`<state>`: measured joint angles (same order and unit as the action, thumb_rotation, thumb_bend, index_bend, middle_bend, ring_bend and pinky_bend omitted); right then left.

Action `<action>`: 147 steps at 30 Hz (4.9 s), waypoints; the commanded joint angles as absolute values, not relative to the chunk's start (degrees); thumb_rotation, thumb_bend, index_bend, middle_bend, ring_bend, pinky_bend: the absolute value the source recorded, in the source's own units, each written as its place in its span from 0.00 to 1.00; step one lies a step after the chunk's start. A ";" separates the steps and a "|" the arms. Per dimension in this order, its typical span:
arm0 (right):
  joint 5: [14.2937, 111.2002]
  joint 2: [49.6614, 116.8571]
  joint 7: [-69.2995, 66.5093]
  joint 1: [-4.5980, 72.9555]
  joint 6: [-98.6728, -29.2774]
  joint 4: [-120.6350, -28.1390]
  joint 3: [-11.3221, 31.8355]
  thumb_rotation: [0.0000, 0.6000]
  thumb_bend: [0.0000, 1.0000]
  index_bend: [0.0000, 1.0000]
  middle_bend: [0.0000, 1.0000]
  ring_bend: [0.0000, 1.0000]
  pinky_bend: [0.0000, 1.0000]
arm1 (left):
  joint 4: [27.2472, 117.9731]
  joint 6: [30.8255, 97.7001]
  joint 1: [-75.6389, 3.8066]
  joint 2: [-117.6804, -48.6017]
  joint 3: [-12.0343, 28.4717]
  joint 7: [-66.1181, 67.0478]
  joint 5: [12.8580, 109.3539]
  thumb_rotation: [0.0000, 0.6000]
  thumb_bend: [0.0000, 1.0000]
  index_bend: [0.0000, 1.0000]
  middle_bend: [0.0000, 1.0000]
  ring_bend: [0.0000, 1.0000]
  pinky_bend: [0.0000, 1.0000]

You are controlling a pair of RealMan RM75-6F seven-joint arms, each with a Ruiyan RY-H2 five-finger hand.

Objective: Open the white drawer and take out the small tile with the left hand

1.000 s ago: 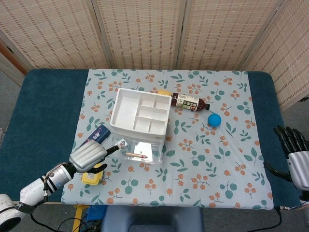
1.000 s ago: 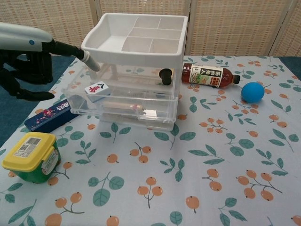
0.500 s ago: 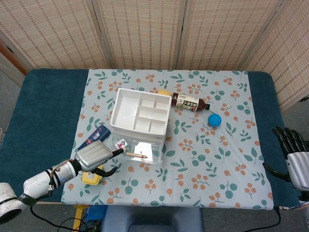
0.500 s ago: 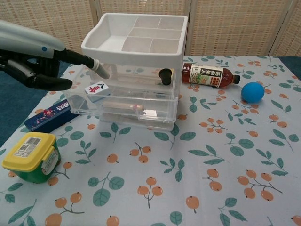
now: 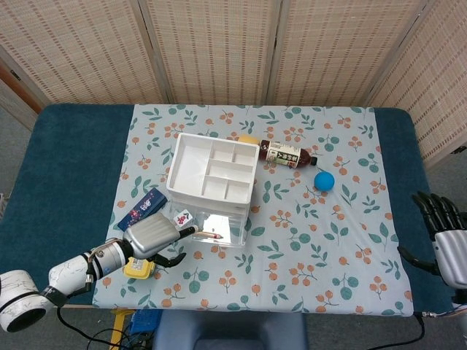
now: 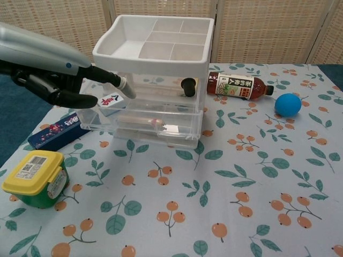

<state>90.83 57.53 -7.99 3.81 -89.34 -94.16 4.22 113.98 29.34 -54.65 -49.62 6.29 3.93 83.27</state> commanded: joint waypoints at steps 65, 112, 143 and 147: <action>90.63 58.35 -11.55 2.78 -89.87 -91.21 3.39 1.00 0.20 0.00 0.04 0.00 0.00 | 119.11 34.03 -75.93 -49.61 -8.31 36.71 45.79 0.12 0.47 0.07 0.97 1.00 1.00; 90.58 58.40 -12.37 2.53 -89.85 -90.69 3.10 1.00 0.20 0.00 0.04 0.00 0.00 | 124.15 43.78 -84.90 -51.51 -17.67 51.46 32.28 0.18 0.47 0.14 0.97 1.00 1.00; 91.50 55.55 -10.23 2.10 -92.68 -93.66 4.34 1.00 0.20 0.00 0.04 0.00 0.00 | 114.76 61.94 -56.93 -54.64 -5.52 24.52 71.76 1.00 0.38 0.30 0.94 1.00 1.00; 91.40 55.55 -10.14 1.99 -92.70 -93.78 4.29 1.00 0.20 0.00 0.04 0.00 0.00 | 113.18 60.42 -56.53 -56.95 -3.94 25.00 71.89 1.00 0.36 0.30 0.94 1.00 1.00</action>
<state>91.39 55.55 -10.15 1.99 -92.70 -93.77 4.30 113.57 60.91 -56.76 -56.38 -4.44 24.85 71.78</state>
